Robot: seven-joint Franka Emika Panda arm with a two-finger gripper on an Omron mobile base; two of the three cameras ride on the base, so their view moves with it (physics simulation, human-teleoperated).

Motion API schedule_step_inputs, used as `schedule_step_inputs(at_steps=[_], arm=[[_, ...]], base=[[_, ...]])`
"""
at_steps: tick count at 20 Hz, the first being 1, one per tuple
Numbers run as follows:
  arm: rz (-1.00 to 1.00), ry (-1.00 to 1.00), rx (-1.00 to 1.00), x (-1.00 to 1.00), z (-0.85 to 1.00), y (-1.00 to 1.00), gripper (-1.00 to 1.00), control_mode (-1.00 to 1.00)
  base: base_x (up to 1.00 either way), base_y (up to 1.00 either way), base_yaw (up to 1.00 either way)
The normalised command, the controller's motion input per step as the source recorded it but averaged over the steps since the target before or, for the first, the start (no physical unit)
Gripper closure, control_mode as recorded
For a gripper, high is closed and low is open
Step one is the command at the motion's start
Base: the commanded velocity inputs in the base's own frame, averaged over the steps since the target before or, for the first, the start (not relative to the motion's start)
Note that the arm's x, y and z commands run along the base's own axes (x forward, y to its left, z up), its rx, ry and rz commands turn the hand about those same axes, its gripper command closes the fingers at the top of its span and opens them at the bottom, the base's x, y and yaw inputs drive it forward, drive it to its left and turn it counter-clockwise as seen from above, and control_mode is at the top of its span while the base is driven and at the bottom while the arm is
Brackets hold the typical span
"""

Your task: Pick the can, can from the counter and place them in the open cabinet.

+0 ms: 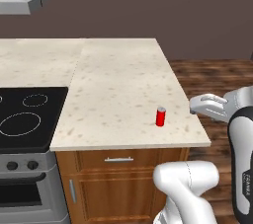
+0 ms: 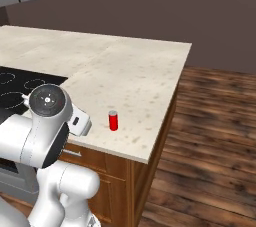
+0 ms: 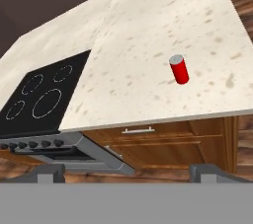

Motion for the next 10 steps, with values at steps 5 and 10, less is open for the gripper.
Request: schedule_step_inputs(at_steps=[5, 10], arm=[[0.0, 0.0, 0.0, 0.0, 0.0, 0.0, -1.0, -1.0], [0.19, -0.03, 0.06, -0.12, 0.0, -0.12, -1.0, -1.0]], base=[[-0.03, 0.0, 0.0], [0.0, 0.0, 0.0]])
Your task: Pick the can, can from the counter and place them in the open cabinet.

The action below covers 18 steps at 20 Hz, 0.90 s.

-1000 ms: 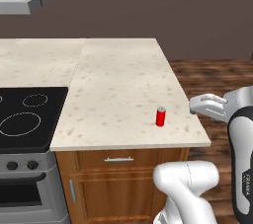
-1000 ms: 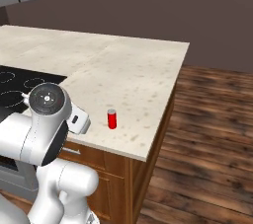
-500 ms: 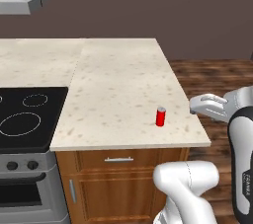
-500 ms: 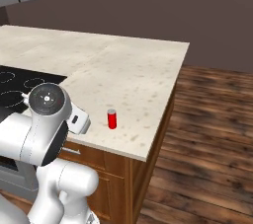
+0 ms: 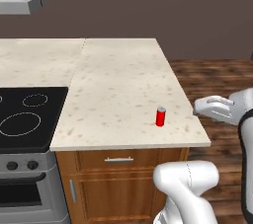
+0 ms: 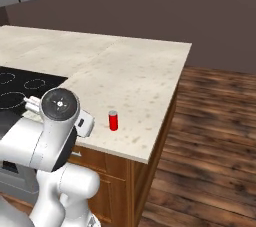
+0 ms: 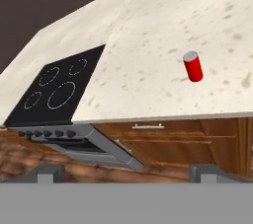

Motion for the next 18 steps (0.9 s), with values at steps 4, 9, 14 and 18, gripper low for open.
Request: schedule_step_inputs(at_steps=[4, 9, 14, 18], arm=[[0.37, -0.17, 0.01, -0.29, 0.0, -0.16, -1.0, -1.0], [0.4, -0.16, -0.01, -0.16, 0.0, -0.22, -1.0, -1.0], [0.37, -0.26, -0.01, 0.01, -0.08, -0.31, -1.0, -1.0], [0.33, -0.26, 0.0, 0.19, -0.22, -0.24, -1.0, -1.0]], base=[[0.0, 0.0, 0.0], [0.0, 0.0, 0.0], [0.0, 0.0, 0.0], [0.0, 0.0, 0.0]])
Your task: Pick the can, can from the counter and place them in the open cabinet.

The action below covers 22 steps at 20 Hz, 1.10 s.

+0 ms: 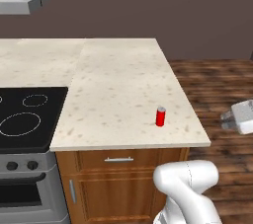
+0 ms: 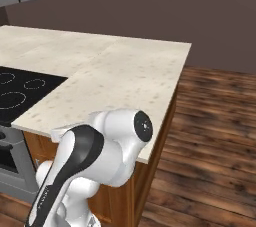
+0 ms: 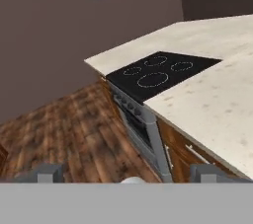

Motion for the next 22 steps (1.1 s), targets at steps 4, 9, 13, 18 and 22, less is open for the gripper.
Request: schedule_step_inputs(at_steps=[4, 9, 13, 18, 22], arm=[[0.28, -0.26, 0.0, 0.24, -0.3, -0.17, -1.0, -1.0], [0.13, -0.25, 0.0, 0.28, -0.39, 0.0, -1.0, -1.0], [0.02, -0.18, 0.0, 0.42, -0.33, 0.07, -1.0, -1.0], [-0.02, -0.09, 0.0, 0.49, -0.26, 0.05, -1.0, -1.0], [-0.07, 0.0, -0.01, 0.47, -0.22, 0.0, -1.0, -1.0]], base=[[0.0, 0.0, 0.0], [0.0, 0.0, 0.0], [0.0, 0.0, 0.0], [0.0, 0.0, 0.0], [0.0, 0.0, 0.0]])
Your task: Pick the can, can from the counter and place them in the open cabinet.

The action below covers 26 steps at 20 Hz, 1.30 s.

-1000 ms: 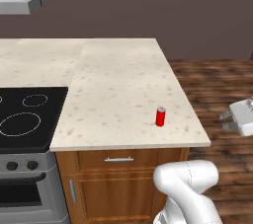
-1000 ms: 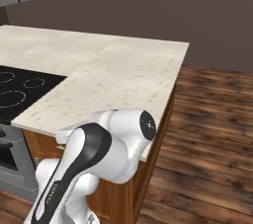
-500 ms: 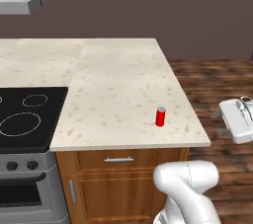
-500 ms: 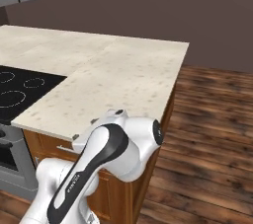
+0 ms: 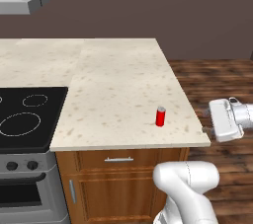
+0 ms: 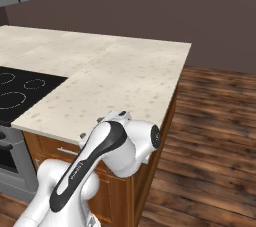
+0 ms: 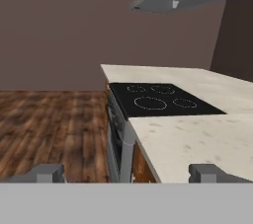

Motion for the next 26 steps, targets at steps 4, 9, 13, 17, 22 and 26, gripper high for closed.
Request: schedule_step_inputs(at_steps=[4, 9, 13, 17, 22, 26], arm=[[-0.05, 0.0, -0.03, 0.41, -0.27, 0.0, -1.0, -1.0], [-0.02, 0.0, -0.04, 0.47, -0.3, -0.01, -1.0, -1.0], [0.0, 0.03, -0.02, 0.47, -0.29, -0.02, -1.0, -1.0], [0.0, 0.03, 0.0, 0.5, -0.28, -0.03, -1.0, -1.0], [0.0, 0.07, 0.0, 0.5, -0.27, -0.11, -1.0, -1.0], [0.0, 0.05, 0.0, 0.41, -0.24, -0.18, -1.0, -1.0]], base=[[0.0, 0.0, 0.0], [0.0, 0.0, 0.0], [0.0, 0.0, 0.0], [0.0, 0.0, 0.0], [0.0, 0.0, 0.0], [0.0, 0.0, 0.0]])
